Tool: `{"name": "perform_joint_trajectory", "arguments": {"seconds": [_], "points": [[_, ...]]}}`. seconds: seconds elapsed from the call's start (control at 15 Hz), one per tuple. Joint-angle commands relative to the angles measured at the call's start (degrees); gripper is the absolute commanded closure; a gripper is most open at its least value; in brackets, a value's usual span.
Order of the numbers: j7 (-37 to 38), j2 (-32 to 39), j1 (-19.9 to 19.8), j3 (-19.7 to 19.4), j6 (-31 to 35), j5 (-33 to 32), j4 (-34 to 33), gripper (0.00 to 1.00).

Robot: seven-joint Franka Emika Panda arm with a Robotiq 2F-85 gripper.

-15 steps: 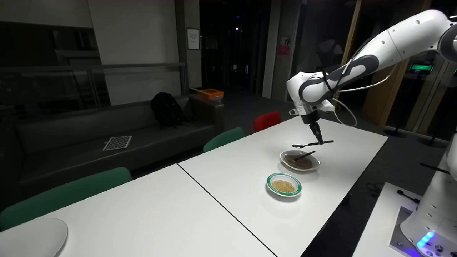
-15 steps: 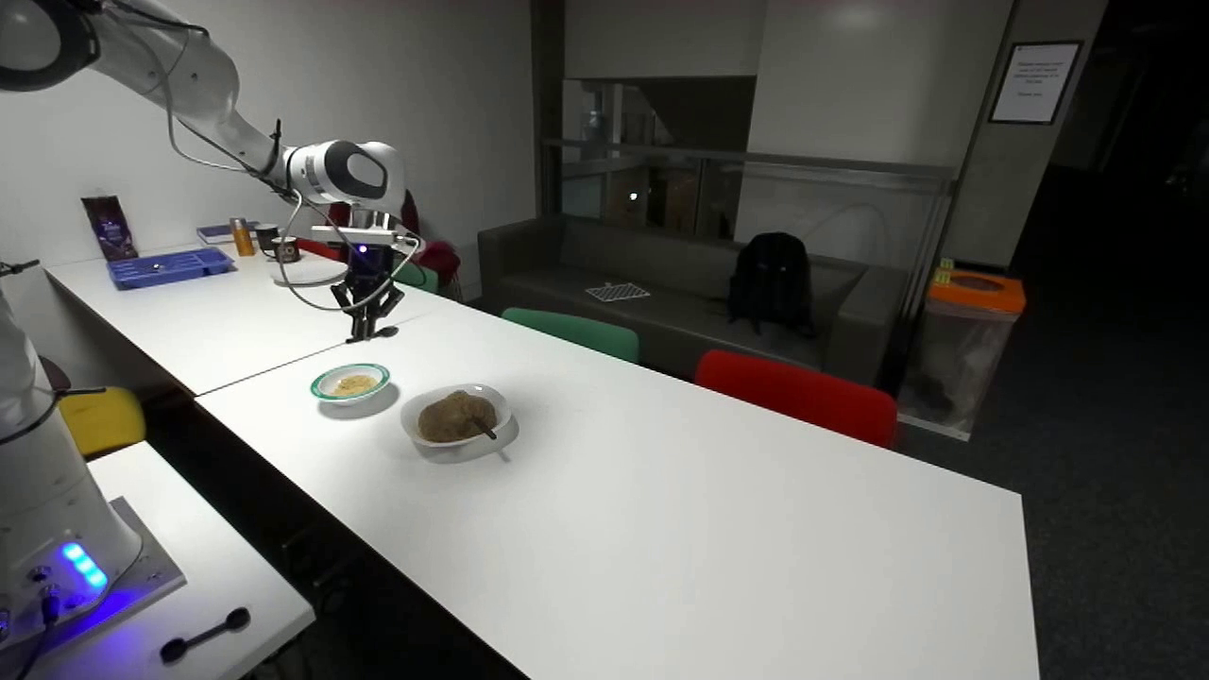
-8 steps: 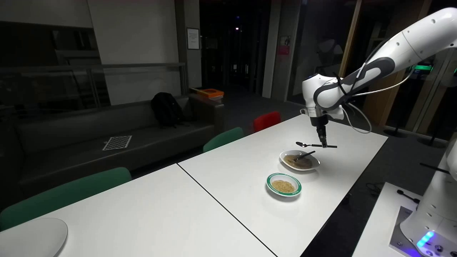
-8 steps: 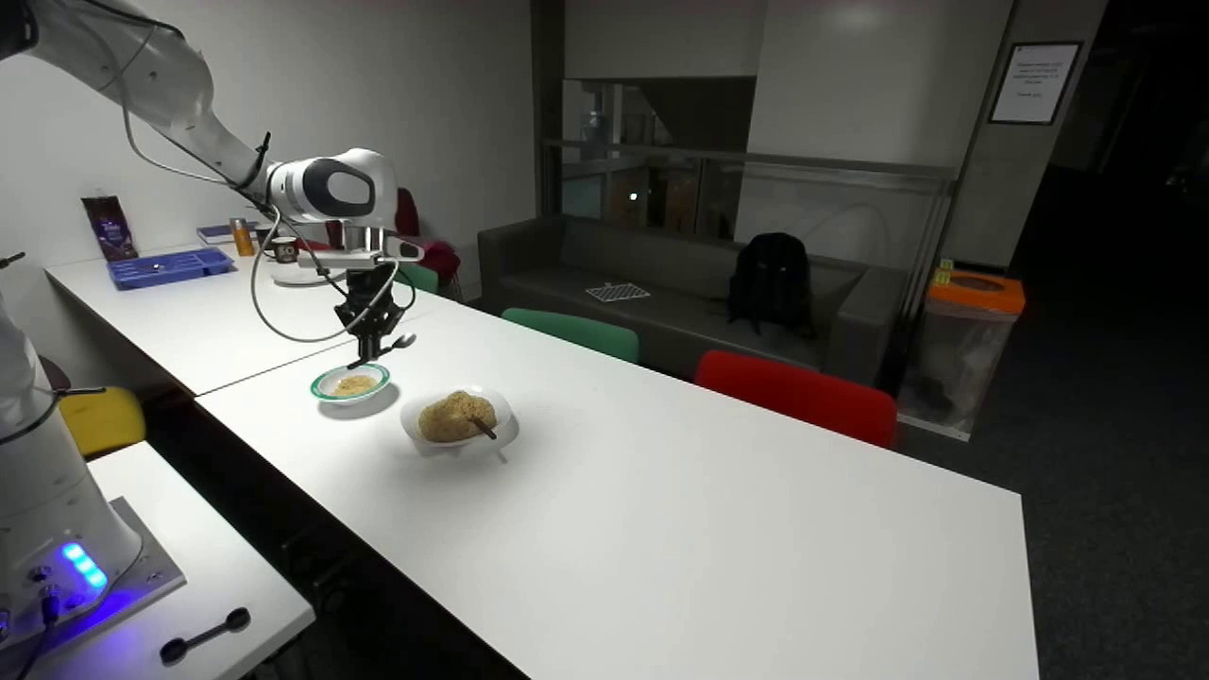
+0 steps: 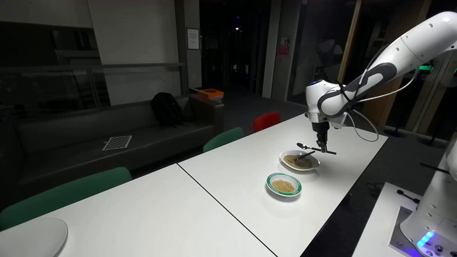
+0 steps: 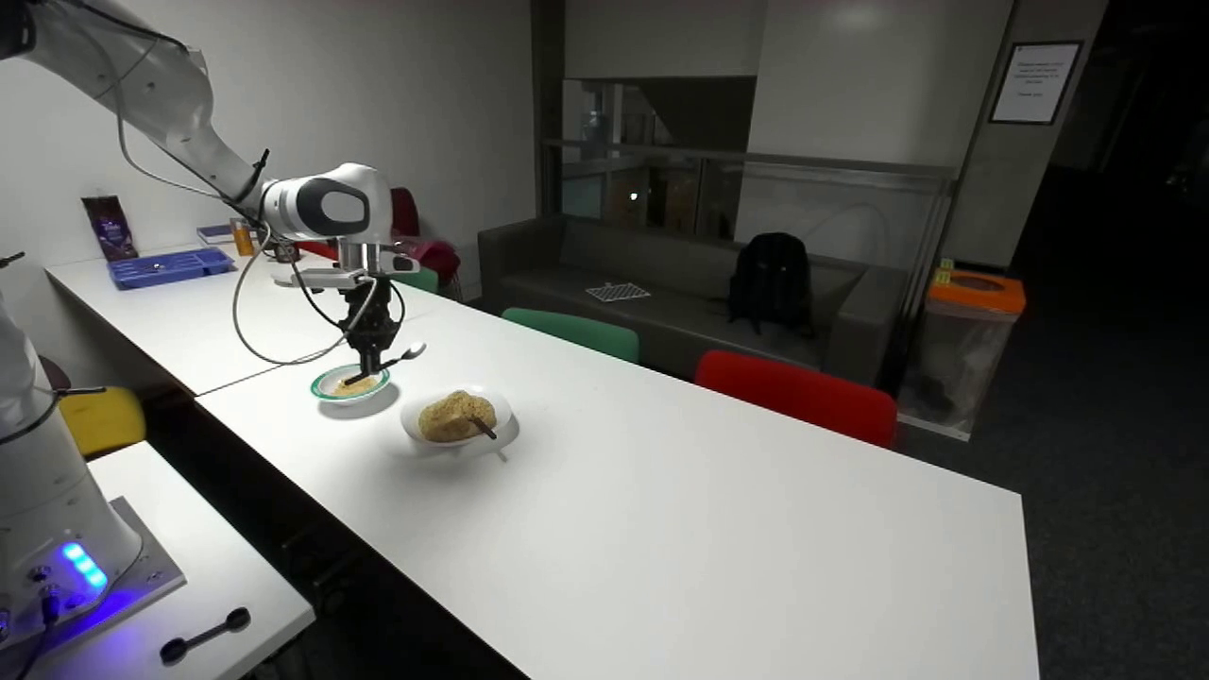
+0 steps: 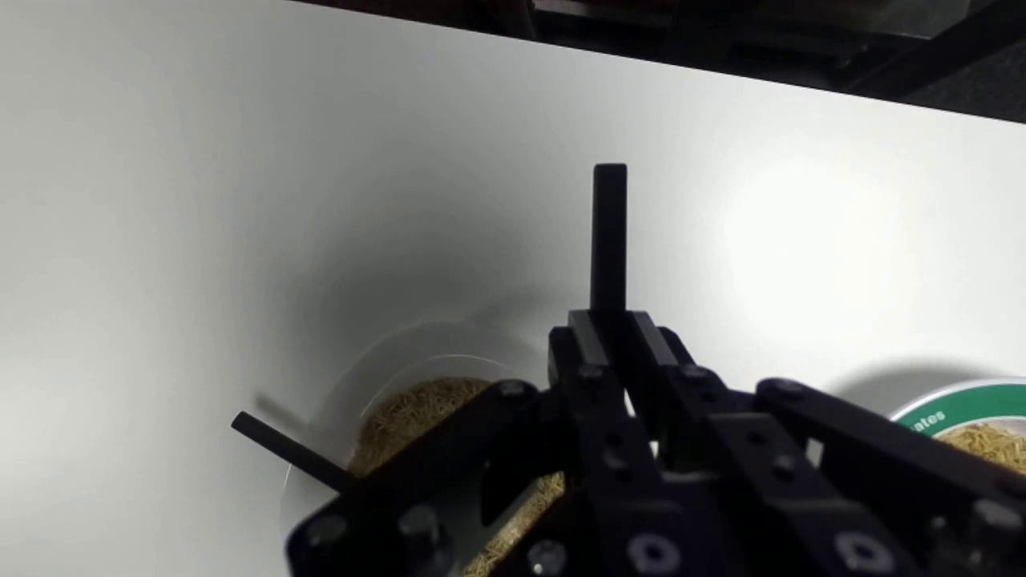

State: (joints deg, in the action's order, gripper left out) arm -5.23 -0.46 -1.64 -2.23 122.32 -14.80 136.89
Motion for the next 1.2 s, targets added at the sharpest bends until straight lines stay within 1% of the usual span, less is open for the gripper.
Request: {"name": "perform_joint_trajectory", "arguments": {"seconds": [0.0,0.27,0.6,0.93,1.13], "points": [[3.3,0.5,-0.1,0.1,1.3,1.3,1.3,0.97],[3.7,1.6,0.9,1.1,0.6,4.6,1.6,0.97],[5.0,2.0,3.6,4.1,1.4,8.4,2.7,0.97],[10.3,2.9,4.6,4.7,3.0,8.0,3.0,0.97],[12.0,4.4,4.7,4.7,6.0,7.3,3.2,0.97]]}}
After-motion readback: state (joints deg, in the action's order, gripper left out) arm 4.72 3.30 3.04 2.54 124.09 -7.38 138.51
